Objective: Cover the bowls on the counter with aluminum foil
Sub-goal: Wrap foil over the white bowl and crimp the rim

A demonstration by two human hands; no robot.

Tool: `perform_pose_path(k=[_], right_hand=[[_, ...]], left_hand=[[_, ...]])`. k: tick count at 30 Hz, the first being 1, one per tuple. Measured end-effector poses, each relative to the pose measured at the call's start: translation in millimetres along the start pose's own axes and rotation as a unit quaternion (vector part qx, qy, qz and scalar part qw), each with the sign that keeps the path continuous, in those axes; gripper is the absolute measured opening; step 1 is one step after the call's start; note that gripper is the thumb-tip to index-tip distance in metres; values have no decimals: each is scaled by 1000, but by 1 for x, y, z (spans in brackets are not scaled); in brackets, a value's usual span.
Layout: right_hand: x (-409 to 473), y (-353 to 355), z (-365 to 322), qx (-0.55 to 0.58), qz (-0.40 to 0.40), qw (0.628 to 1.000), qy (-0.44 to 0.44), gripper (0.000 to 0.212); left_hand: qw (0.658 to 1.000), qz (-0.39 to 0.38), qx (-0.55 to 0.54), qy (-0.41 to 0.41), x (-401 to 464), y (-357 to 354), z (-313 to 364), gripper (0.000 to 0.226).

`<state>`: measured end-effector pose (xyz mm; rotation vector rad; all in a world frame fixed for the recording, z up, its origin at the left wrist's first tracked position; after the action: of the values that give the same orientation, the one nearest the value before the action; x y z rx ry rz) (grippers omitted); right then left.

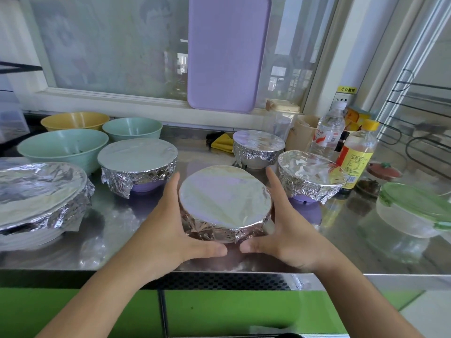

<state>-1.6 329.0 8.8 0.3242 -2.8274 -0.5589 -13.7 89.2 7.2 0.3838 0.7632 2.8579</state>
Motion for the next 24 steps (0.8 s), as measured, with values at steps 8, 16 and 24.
perform_pose_path(k=[8, 16, 24], right_hand=[[5, 2, -6, 13, 18, 999, 33, 123], [-1, 2, 4, 15, 24, 1000, -13, 85], [-2, 14, -11, 76, 36, 996, -14, 96]], left_hand=[[995, -5, -85, -50, 13, -7, 11, 173], [992, 15, -122, -30, 7, -15, 1, 163], [996, 26, -66, -46, 10, 5, 17, 142]])
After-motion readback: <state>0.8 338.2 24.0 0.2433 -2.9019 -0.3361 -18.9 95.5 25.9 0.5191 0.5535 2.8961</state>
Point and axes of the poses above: each hand's wrist, its own x-axis towards the middle knuckle, its own y-axis out of the back of the hand, z = x × y, the point moved 4 cm from there along x, towards the middle knuckle, and after that the axes turned 1 degree about -x, right-handed, at the moved point
